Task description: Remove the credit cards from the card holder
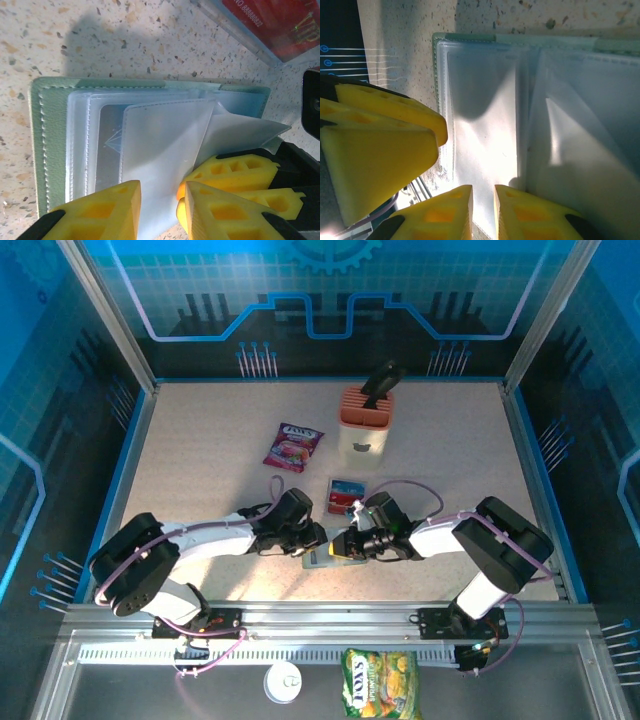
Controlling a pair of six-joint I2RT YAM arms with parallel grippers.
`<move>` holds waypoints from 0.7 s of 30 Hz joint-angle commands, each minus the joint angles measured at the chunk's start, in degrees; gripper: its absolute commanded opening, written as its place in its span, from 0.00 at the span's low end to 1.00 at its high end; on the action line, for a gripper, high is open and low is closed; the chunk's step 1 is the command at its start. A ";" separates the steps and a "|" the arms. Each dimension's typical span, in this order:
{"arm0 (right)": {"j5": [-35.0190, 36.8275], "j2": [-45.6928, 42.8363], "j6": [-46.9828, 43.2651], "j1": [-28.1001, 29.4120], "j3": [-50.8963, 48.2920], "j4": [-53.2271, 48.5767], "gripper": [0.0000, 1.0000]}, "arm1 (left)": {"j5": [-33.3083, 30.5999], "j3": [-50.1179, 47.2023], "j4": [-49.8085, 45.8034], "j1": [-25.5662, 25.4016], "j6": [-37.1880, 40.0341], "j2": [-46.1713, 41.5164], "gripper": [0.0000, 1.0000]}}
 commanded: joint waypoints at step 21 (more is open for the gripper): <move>-0.79 4.12 2.77 -1.29 -4.14 1.96 0.14 | -4.09 3.14 -7.66 -0.80 1.29 1.39 0.32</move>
